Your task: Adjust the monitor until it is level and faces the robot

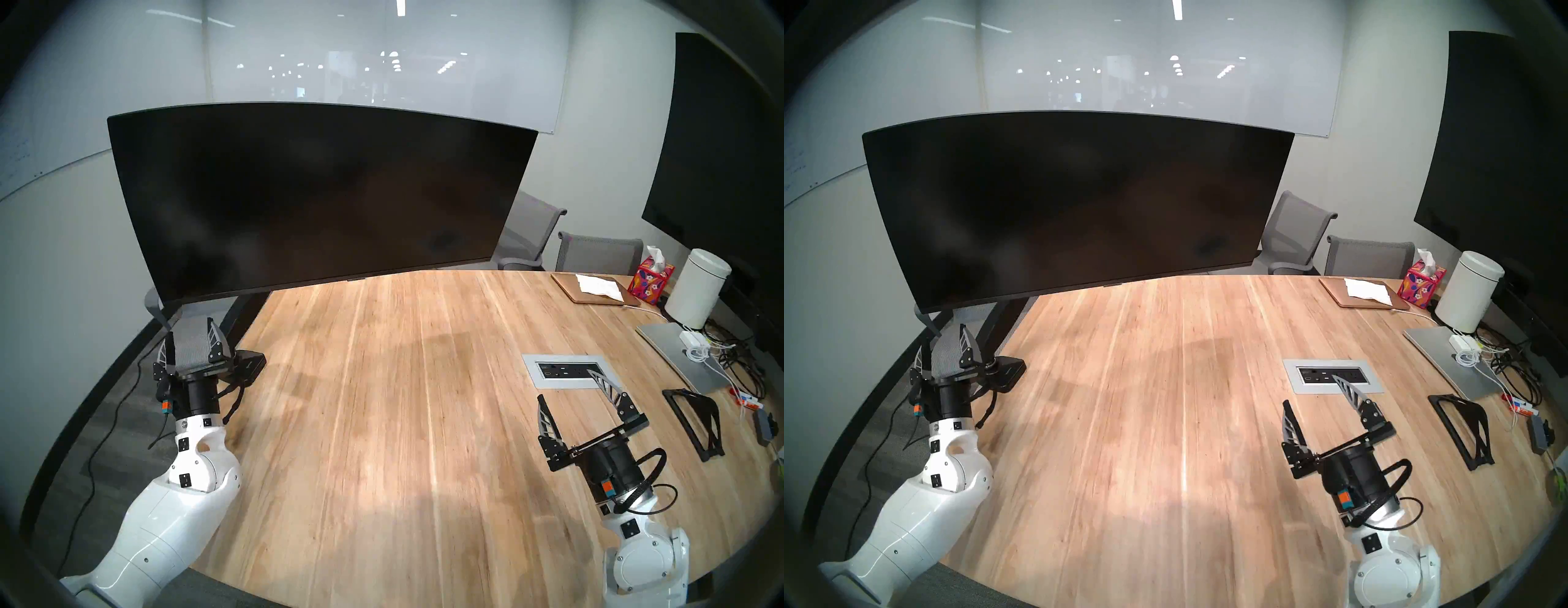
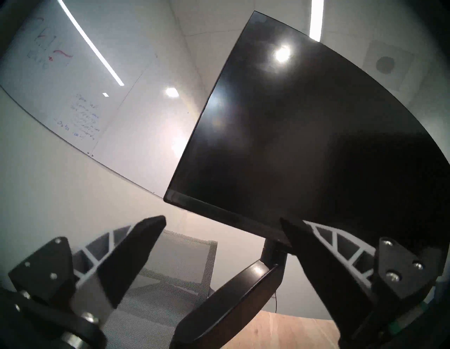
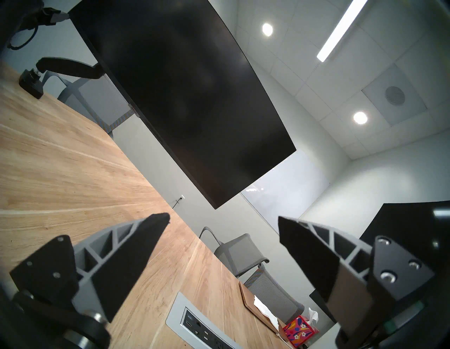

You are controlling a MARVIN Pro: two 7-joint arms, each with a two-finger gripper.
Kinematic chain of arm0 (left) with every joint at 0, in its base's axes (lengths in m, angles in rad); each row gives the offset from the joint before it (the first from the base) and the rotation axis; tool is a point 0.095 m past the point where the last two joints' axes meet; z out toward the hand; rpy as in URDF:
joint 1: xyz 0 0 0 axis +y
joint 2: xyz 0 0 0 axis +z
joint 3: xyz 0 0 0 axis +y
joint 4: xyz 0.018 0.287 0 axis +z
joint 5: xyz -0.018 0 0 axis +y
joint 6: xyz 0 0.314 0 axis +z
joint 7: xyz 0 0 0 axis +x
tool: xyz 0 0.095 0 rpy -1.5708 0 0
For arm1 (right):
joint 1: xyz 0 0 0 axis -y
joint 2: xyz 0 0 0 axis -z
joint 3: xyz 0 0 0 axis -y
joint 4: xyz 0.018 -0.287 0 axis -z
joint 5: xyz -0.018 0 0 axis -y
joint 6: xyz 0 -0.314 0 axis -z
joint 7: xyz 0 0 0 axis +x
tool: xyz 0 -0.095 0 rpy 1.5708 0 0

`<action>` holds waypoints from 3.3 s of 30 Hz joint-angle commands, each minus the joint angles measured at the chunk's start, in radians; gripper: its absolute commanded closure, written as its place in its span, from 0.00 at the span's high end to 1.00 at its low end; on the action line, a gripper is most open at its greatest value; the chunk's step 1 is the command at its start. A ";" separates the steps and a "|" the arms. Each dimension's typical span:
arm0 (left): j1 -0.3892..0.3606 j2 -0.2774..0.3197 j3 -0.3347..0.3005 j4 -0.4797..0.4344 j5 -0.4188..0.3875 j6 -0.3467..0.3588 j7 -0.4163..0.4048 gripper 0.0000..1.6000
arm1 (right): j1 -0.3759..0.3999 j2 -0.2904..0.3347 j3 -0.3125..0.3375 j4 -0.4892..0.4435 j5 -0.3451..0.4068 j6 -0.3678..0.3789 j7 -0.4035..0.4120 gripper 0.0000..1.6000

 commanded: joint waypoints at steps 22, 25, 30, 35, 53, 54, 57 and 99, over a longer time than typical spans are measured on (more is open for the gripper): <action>0.017 -0.068 -0.062 -0.031 0.121 -0.010 -0.016 1.00 | 0.002 -0.002 0.000 -0.021 0.007 -0.001 -0.003 1.00; 0.003 -0.082 -0.056 -0.044 0.126 -0.010 -0.009 1.00 | 0.002 -0.002 0.000 -0.021 0.006 -0.001 -0.003 1.00; -0.030 -0.105 -0.048 -0.056 0.145 -0.007 -0.005 1.00 | 0.002 -0.002 0.000 -0.020 0.006 -0.002 -0.003 1.00; -0.070 -0.124 -0.046 -0.060 0.171 0.014 0.011 1.00 | 0.002 -0.002 0.000 -0.020 0.006 -0.002 -0.003 1.00; -0.092 -0.147 -0.074 -0.055 0.266 0.003 0.060 0.00 | 0.002 -0.002 0.000 -0.021 0.007 -0.001 -0.003 1.00; -0.089 -0.145 -0.076 -0.057 0.261 0.002 0.062 0.00 | 0.001 -0.002 0.000 -0.021 0.007 -0.001 -0.003 1.00; -0.083 -0.139 -0.084 -0.059 0.260 -0.001 0.067 0.00 | 0.001 -0.002 0.000 -0.021 0.007 -0.001 -0.003 1.00; -0.236 -0.075 -0.133 0.095 0.151 -0.010 -0.070 0.00 | 0.002 -0.002 0.000 -0.021 0.006 -0.002 -0.003 1.00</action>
